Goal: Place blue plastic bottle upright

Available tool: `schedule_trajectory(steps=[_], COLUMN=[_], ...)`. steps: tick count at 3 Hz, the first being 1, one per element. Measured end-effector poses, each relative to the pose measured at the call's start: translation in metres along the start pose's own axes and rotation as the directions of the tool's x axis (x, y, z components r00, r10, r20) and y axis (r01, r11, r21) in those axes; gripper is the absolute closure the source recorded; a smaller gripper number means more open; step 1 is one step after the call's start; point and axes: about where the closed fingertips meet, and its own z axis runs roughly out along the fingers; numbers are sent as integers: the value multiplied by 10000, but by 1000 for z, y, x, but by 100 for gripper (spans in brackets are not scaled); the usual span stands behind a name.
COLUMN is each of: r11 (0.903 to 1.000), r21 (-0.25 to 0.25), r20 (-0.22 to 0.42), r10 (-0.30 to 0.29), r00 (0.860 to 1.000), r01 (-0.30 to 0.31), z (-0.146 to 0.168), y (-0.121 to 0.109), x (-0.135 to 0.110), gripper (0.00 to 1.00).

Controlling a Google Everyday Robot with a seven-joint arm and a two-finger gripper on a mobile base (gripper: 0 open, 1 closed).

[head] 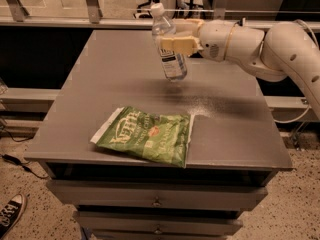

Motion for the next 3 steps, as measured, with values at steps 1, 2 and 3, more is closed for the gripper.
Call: schedule_trajectory(steps=[1,2,3], r11=[9997,9984,9966], r21=[102,244,406], r20=[301,605,788], r10=[240,499,683], r00=[9993,9969,9945], r01=[-244,-514,-717], z=[-10,-19,-28], y=[-3,-6,-9], x=[15,26,33], gripper=[100,100,100])
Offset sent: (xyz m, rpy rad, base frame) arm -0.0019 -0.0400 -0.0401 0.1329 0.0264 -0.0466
